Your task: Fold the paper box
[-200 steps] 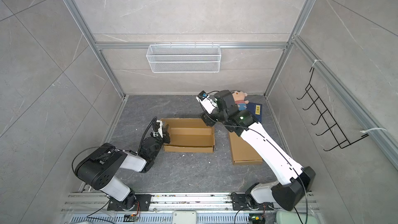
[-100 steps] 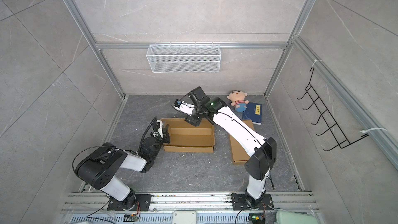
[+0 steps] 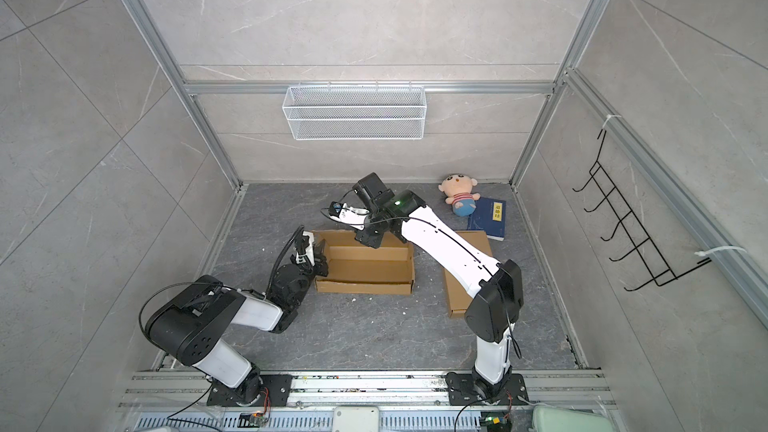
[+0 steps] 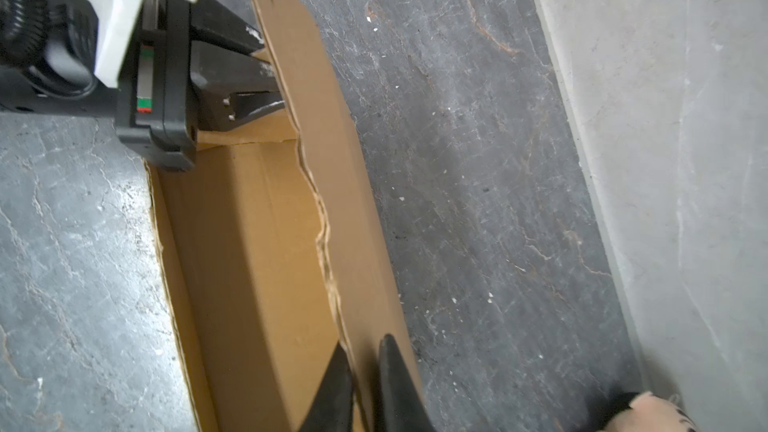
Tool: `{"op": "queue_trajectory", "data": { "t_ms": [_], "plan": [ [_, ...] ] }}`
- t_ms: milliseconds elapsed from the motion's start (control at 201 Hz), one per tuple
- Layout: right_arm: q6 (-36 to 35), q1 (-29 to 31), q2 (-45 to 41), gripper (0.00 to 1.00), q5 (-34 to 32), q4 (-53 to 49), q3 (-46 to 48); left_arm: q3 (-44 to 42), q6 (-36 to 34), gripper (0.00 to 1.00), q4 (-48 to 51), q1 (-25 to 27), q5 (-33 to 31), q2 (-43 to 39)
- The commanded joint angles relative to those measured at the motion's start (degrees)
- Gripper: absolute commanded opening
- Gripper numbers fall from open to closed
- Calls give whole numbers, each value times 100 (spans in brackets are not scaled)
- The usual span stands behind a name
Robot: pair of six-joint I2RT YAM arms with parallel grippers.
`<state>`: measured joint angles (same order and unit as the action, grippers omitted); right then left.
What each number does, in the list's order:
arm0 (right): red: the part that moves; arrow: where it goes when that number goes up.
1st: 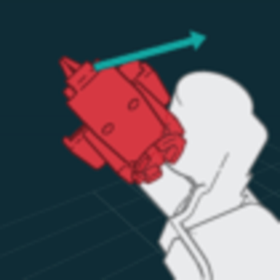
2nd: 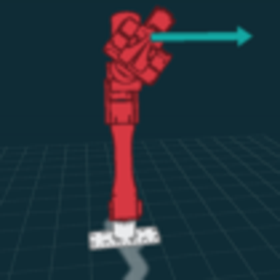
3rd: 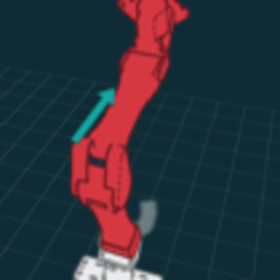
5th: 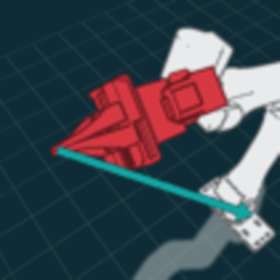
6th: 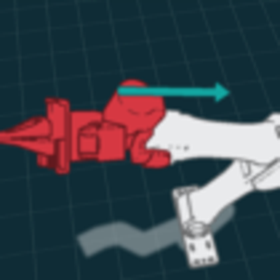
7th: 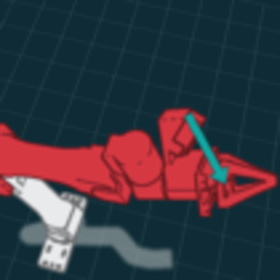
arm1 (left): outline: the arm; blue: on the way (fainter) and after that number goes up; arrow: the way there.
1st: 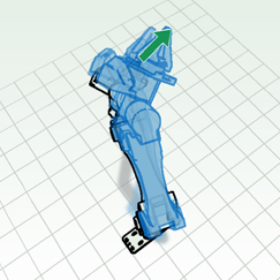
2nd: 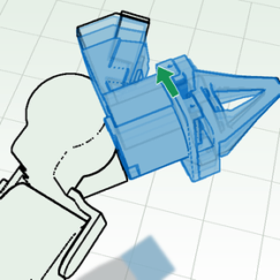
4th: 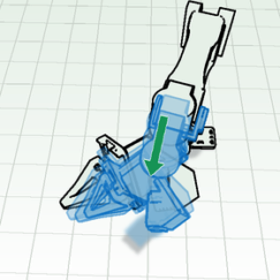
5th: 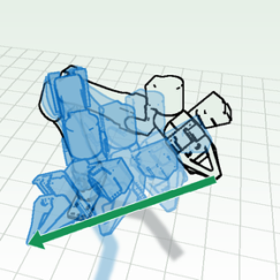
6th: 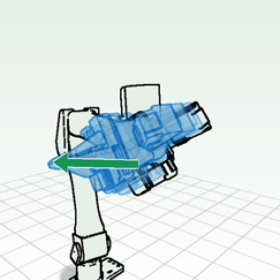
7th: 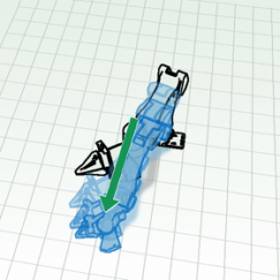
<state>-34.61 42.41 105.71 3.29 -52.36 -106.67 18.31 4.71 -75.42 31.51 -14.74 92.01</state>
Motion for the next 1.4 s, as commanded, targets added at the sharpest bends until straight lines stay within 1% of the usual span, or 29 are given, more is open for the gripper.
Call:
{"op": "queue_trajectory", "data": {
  "t_ms": [0, 254, 368, 433, 503, 547, 597, 637, 697, 806, 861, 936, 1010, 1095, 1229, 1309, 1399],
  "plan": [
    [-53, 143, -220, 10, -380, 331, 413, -168, -45, 10, 598, 10, 2, -262],
    [-29, 378, -694, 4, -948, 1060, 1259, -359, 83, 31, 1440, 7, -80, -1330],
    [-2, 483, -871, 3, -1088, 1317, 1620, -439, 108, 38, 2045, 9, -164, -2060],
    [7, 566, -929, 3, -1232, 1395, 1772, -435, 109, 40, 2682, 6, -314, -2645],
    [6, 668, -990, 3, -1405, 1509, 1975, -340, 159, 45, 3623, 4, -690, -3307],
    [22, 715, -1038, 3, -1503, 1613, 2130, -242, 211, 49, 4262, -17, -955, -3748],
    [66, 747, -1098, 4, -1560, 1702, 2273, -80, 258, 52, 4899, -61, -1193, -4109],
    [106, 767, -1151, 5, -1555, 1747, 2378, 89, 316, 54, 5409, -103, -1483, -4325],
    [217, 799, -1221, 6, -1498, 1842, 2535, 387, 360, 54, 6064, -203, -1586, -4526],
    [411, 918, -1337, 8, -1420, 2048, 2853, 1054, 652, 56, 7170, -517, -1458, -4589],
    [484, 1007, -1374, 11, -1478, 2203, 3024, 1367, 783, 57, 7588, -716, -1264, -4512],
    [563, 1118, -1426, 13, -1499, 2410, 3267, 1879, 943, 58, 8042, -1033, -530, -4266],
    [740, 1169, -1407, 17, -1374, 2415, 3367, 2409, 1035, 58, 8339, -1340, 363, -3886],
    [1133, 1180, -1330, 27, -1180, 2213, 3313, 2977, 1067, 57, 8618, -1602, 1396, -3286],
    [1596, 1099, -1349, 47, -331, 1904, 3222, 3767, 1131, 56, 8994, -1990, 2968, -2183],
    [1935, 941, -1384, 54, 187, 1718, 3133, 4191, 1142, 57, 9175, -2103, 3792, -1502],
    [2352, 645, -1536, 59, 835, 1658, 3086, 4603, 1128, 60, 9331, -2096, 4487, -738]
  ]
}}
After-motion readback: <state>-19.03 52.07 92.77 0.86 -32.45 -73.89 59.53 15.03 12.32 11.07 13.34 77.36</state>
